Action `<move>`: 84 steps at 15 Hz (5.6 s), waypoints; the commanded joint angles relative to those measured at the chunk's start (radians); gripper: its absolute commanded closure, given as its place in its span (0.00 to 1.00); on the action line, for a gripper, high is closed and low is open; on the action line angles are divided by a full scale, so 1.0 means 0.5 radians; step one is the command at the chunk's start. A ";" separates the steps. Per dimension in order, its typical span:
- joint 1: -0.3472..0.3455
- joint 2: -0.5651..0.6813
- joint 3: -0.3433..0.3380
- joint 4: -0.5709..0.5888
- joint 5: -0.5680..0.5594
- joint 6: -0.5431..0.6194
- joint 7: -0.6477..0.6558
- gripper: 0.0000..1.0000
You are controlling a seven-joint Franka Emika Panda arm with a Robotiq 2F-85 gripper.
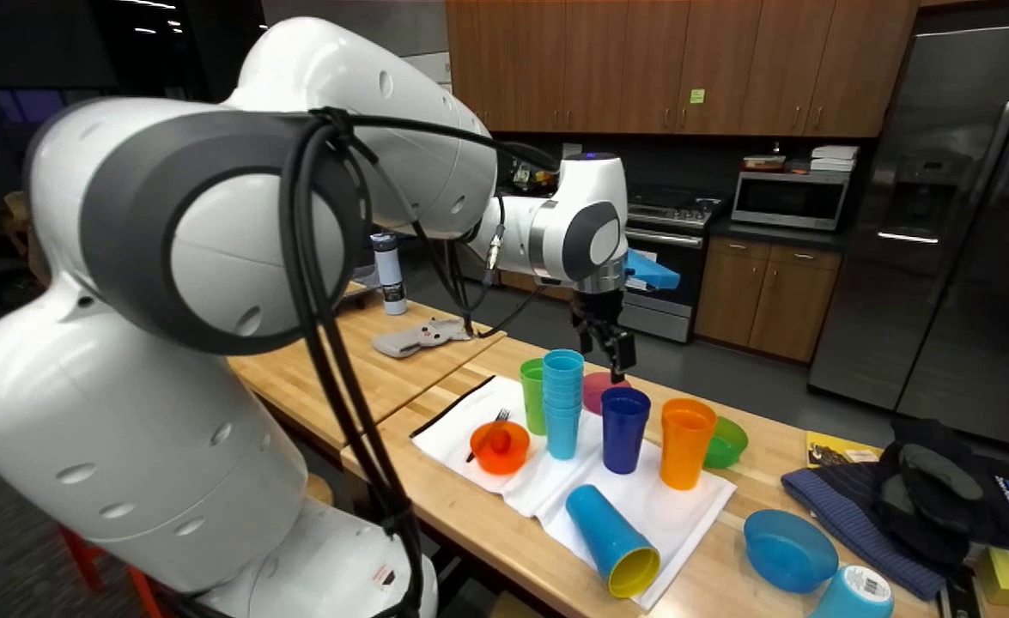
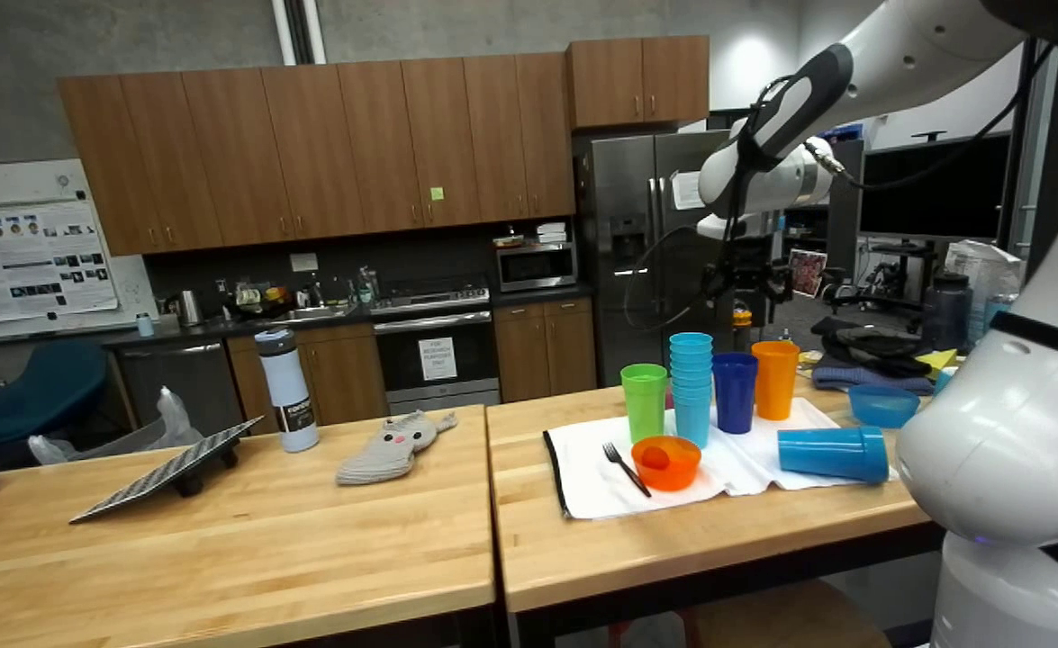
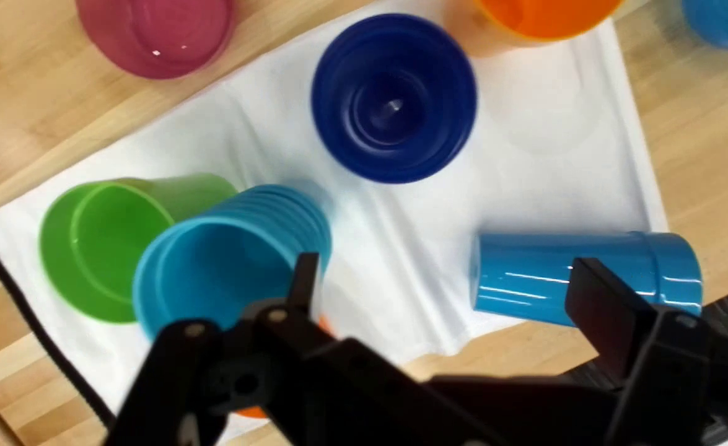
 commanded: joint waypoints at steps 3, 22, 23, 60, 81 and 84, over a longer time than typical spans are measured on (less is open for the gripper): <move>0.471 0.021 -0.304 0.024 -0.004 0.004 0.001 0.00; 0.906 0.099 -0.756 0.064 -0.022 0.047 -0.001 0.00; 0.960 0.098 -0.805 0.065 -0.022 0.038 -0.001 0.00; 2.231 0.183 -2.124 0.279 -0.059 -0.106 -0.001 0.98; 2.142 0.172 -2.035 0.379 -0.198 -0.064 0.017 0.98; 2.112 0.176 -2.030 0.413 -0.210 -0.039 0.030 0.98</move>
